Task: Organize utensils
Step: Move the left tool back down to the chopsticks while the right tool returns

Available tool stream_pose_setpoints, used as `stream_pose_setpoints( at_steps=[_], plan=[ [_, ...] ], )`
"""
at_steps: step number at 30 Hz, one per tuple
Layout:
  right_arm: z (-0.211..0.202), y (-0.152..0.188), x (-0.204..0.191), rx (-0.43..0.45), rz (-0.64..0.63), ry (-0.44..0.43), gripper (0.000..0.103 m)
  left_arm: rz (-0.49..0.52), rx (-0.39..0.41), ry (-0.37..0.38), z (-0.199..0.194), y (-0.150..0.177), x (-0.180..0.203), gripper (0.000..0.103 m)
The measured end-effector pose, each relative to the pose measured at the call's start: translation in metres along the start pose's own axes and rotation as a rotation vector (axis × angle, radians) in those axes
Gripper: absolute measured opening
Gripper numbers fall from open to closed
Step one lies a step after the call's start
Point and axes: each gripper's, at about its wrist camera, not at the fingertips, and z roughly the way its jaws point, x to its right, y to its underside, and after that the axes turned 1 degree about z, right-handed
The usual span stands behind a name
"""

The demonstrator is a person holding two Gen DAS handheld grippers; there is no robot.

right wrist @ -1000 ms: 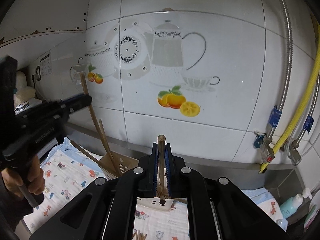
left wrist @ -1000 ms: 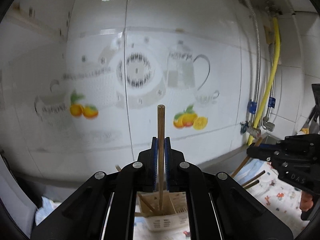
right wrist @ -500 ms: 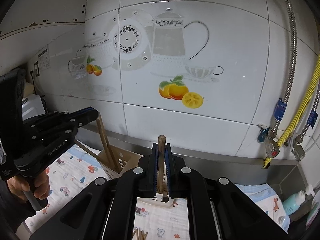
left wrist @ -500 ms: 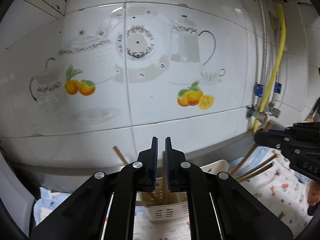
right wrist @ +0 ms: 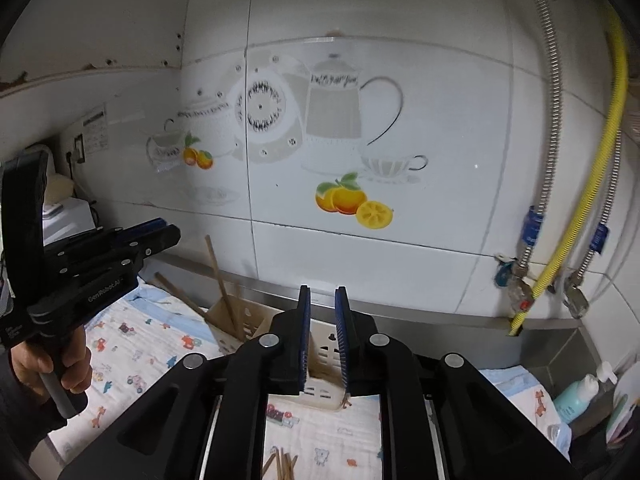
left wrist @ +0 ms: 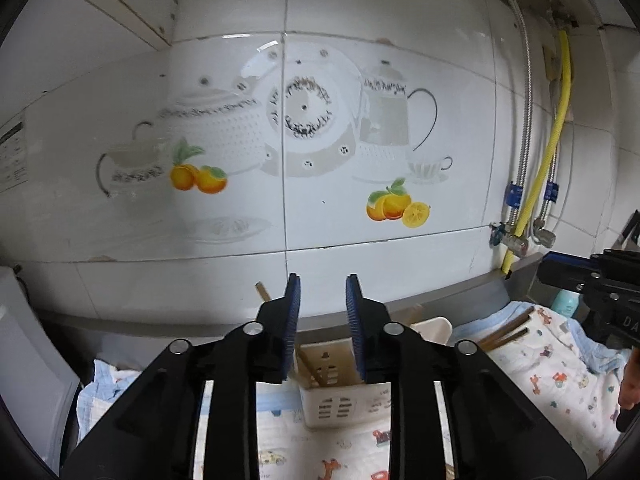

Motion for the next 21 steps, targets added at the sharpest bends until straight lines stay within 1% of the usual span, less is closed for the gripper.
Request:
stream_pose_setpoints(
  at_steps=[2, 4, 6, 8, 10, 11, 12, 13, 15, 17, 21],
  plan=[
    [-0.018, 0.008, 0.0, 0.01, 0.003, -0.002, 0.014, -0.01, 0.0, 0.0, -0.014, 0.004, -0.002, 0.024],
    [-0.024, 0.012, -0.001, 0.011, 0.001, -0.003, 0.014, -0.017, -0.003, 0.013, -0.028, 0.01, -0.004, 0.025],
    [-0.042, 0.025, -0.003, 0.013, -0.003, -0.008, 0.014, -0.024, -0.007, 0.02, -0.042, 0.019, -0.004, 0.03],
    [-0.055, 0.04, -0.006, 0.002, -0.009, -0.014, 0.014, -0.024, -0.015, 0.036, -0.058, 0.03, -0.003, 0.031],
    [-0.066, 0.059, -0.008, -0.019, -0.001, -0.03, 0.015, -0.017, -0.02, 0.039, -0.072, 0.042, 0.001, 0.033],
    [-0.072, 0.071, -0.009, -0.028, 0.003, -0.033, 0.015, -0.019, -0.034, 0.046, -0.079, 0.05, 0.003, 0.035],
    [-0.078, 0.084, -0.01, -0.038, 0.004, -0.036, 0.015, -0.021, -0.043, 0.057, -0.084, 0.056, 0.004, 0.036],
    [-0.08, 0.094, -0.011, -0.049, 0.004, -0.041, 0.015, -0.019, -0.05, 0.069, -0.091, 0.064, 0.007, 0.036],
    [-0.086, 0.117, -0.012, -0.073, 0.012, -0.051, 0.015, 0.002, -0.065, 0.069, -0.102, 0.079, 0.014, 0.04],
    [-0.091, 0.145, -0.013, -0.103, 0.013, -0.051, 0.015, 0.006, -0.088, 0.087, -0.111, 0.096, 0.021, 0.044],
    [-0.093, 0.193, -0.007, -0.162, 0.047, -0.064, 0.014, 0.009, -0.128, 0.093, -0.124, 0.125, 0.031, 0.045]
  ],
)
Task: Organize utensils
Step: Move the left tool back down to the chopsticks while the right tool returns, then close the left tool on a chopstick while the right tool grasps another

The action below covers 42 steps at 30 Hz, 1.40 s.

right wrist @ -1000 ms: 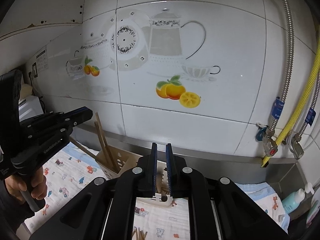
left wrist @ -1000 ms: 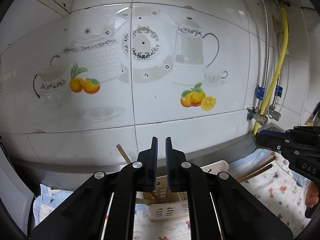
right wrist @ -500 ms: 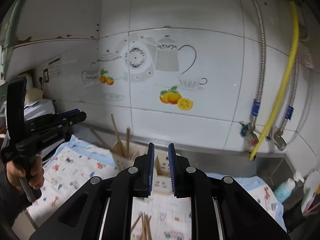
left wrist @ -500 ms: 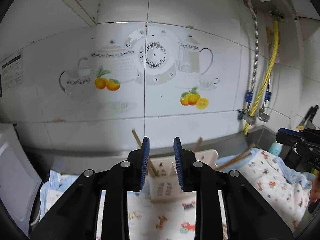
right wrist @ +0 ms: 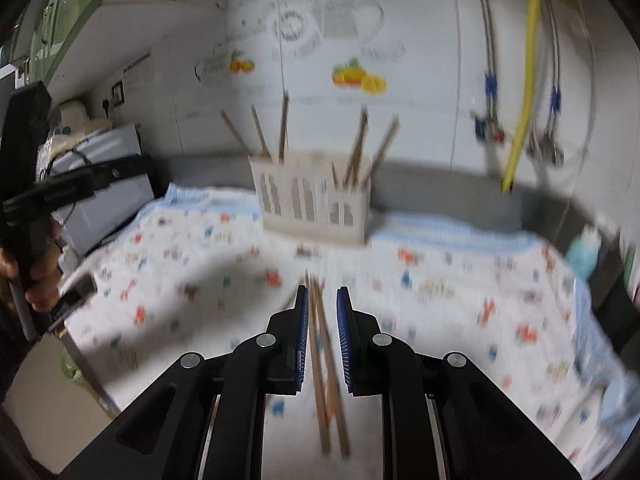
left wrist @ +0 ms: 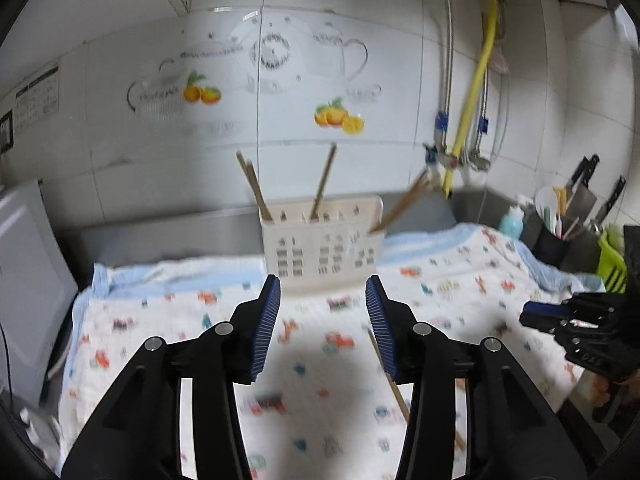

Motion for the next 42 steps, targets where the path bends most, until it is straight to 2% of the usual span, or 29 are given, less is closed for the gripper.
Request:
stream_pose_setpoints(
  at_steps=[5, 11, 23, 32, 34, 37, 42],
  plan=[
    [0.021, 0.055, 0.016, -0.104, 0.06, -0.017, 0.014, -0.061, -0.086, 0.024, 0.003, 0.042, 0.008, 0.048],
    [0.04, 0.084, 0.021, -0.168, 0.058, -0.035, 0.014, -0.07, -0.177, 0.044, 0.009, 0.087, 0.025, 0.048],
    [0.061, 0.095, 0.03, -0.213, 0.027, -0.035, 0.013, -0.105, -0.313, 0.132, 0.027, 0.133, 0.059, 0.048],
    [0.065, 0.1, 0.031, -0.22, 0.005, -0.052, 0.013, -0.1, -0.354, 0.143, 0.042, 0.146, 0.078, 0.045],
    [0.065, 0.101, 0.031, -0.22, 0.005, -0.054, 0.012, -0.09, -0.358, 0.146, 0.045, 0.147, 0.082, 0.038],
    [0.066, 0.101, 0.031, -0.219, -0.004, -0.044, 0.008, -0.1, -0.376, 0.149, 0.052, 0.149, 0.084, 0.034],
    [0.066, 0.102, 0.032, -0.214, -0.002, -0.045, 0.008, -0.119, -0.395, 0.131, 0.067, 0.152, 0.085, 0.028]
  ],
)
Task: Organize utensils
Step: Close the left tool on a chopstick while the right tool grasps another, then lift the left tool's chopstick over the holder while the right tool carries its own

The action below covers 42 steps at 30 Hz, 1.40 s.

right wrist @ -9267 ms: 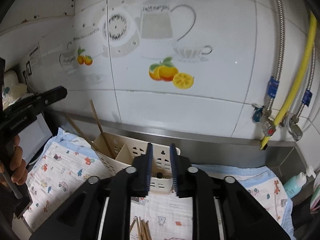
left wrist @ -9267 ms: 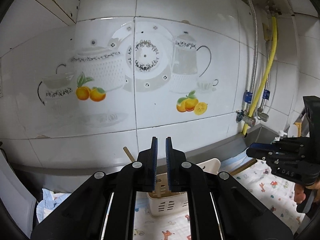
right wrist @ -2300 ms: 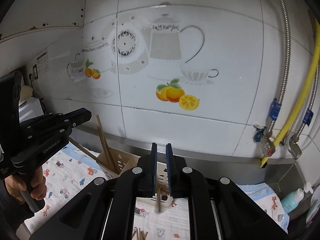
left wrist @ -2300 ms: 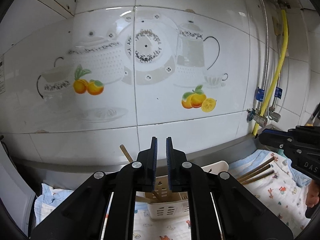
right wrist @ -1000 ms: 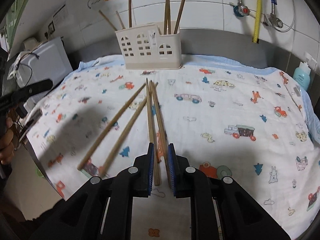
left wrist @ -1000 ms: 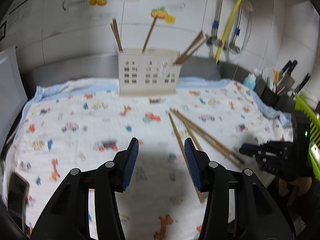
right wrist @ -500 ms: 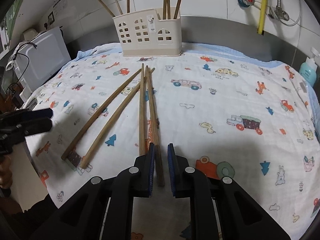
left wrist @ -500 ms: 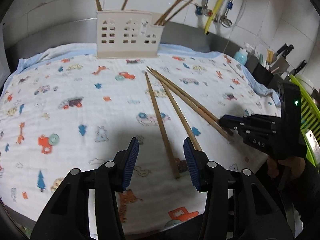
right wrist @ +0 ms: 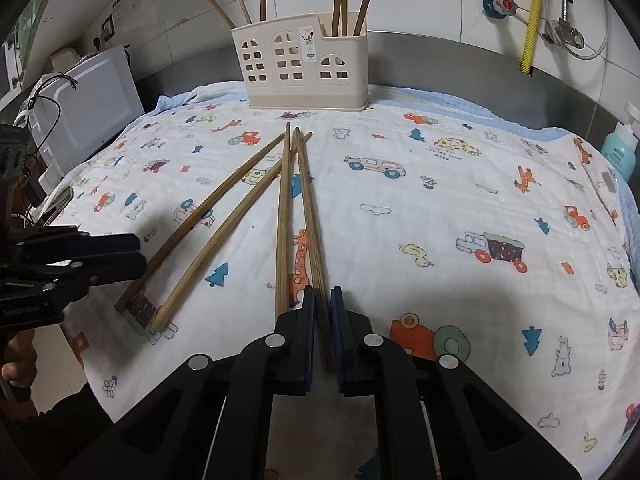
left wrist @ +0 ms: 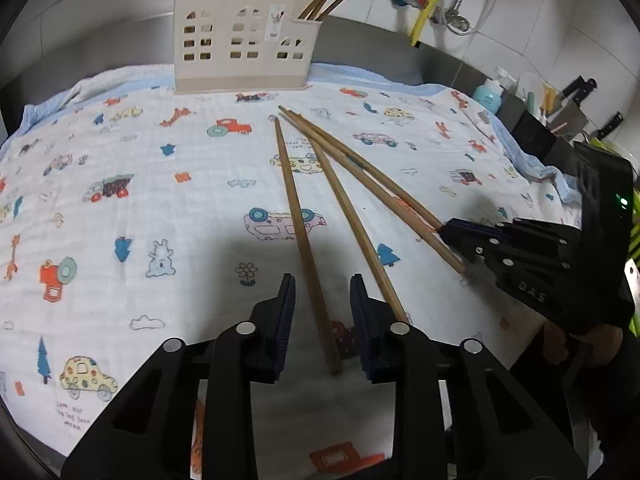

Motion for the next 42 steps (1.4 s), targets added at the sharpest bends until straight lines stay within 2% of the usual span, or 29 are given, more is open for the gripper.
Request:
stream_pose_setpoints(
  at_steps=[3, 5, 11, 20, 26, 36, 42],
  plan=[
    [0.0, 0.0, 0.0, 0.005, 0.001, -0.002, 0.008, -0.008, -0.005, -0.009, 0.006, -0.002, -0.002, 0.028],
    [0.0, 0.0, -0.001, 0.008, 0.0, 0.0, 0.008, -0.011, -0.008, -0.015, 0.01, -0.004, -0.002, 0.023],
    [0.001, 0.0, -0.001, 0.01, -0.005, 0.002, 0.008, -0.017, -0.012, -0.019, 0.016, -0.006, -0.004, 0.019],
    [0.002, -0.001, -0.005, 0.016, -0.029, 0.023, 0.007, -0.008, -0.02, -0.073, 0.018, -0.009, -0.003, 0.007],
    [-0.008, -0.005, -0.006, 0.037, -0.019, 0.018, 0.007, -0.016, -0.017, -0.074, 0.015, -0.009, -0.008, 0.007],
    [-0.033, -0.016, -0.011, 0.093, 0.001, 0.02, 0.007, -0.035, 0.018, -0.056, 0.003, -0.011, -0.018, 0.006],
    [-0.057, -0.033, -0.013, 0.153, 0.016, 0.025, 0.007, -0.004, 0.113, -0.065, -0.027, -0.026, -0.021, 0.006]
  ],
)
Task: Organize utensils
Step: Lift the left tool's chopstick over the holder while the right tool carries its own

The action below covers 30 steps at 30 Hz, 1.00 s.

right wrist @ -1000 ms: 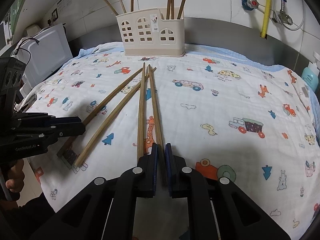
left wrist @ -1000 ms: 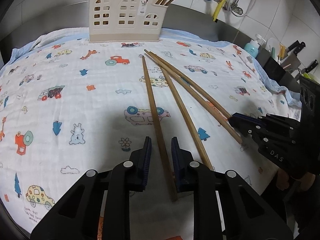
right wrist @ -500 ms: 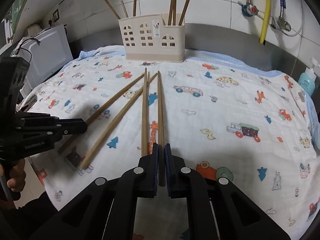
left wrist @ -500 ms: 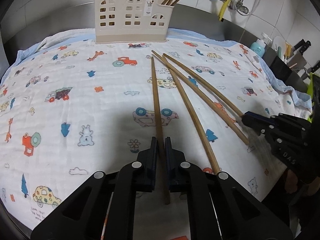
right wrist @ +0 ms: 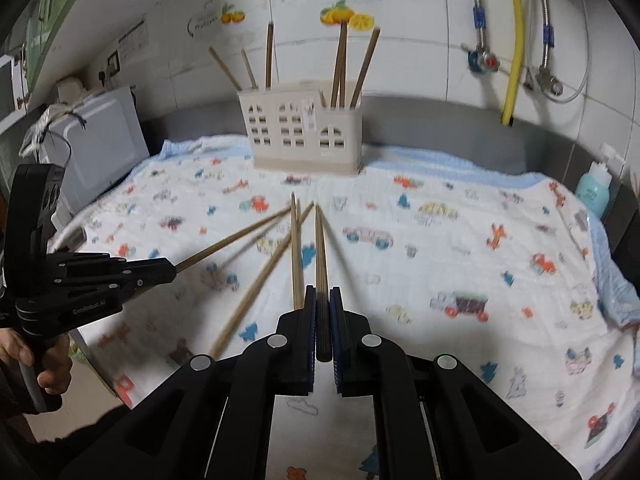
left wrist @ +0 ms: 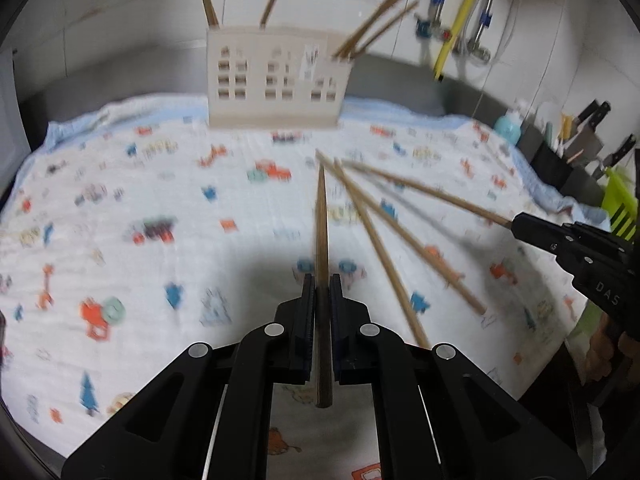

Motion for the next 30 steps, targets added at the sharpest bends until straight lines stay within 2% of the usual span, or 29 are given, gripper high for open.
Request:
stream_pose_setpoints(
  at_steps=[5, 11, 17, 30],
  plan=[
    [-0.017, -0.024, -0.004, 0.063, 0.011, -0.016, 0.007, 0.022, 0.108, 0.013, -0.026, -0.021, -0.004, 0.006],
    [-0.029, -0.055, -0.015, 0.109, -0.015, -0.026, 0.007, 0.052, 0.188, 0.043, -0.039, -0.037, -0.006, 0.006],
    [-0.029, -0.082, -0.03, 0.126, -0.063, -0.021, 0.007, 0.072, 0.185, 0.077, -0.041, -0.048, -0.009, 0.006],
    [-0.033, -0.182, -0.054, 0.174, -0.145, -0.004, 0.007, 0.125, 0.207, 0.097, -0.054, -0.118, -0.029, 0.005]
  ],
)
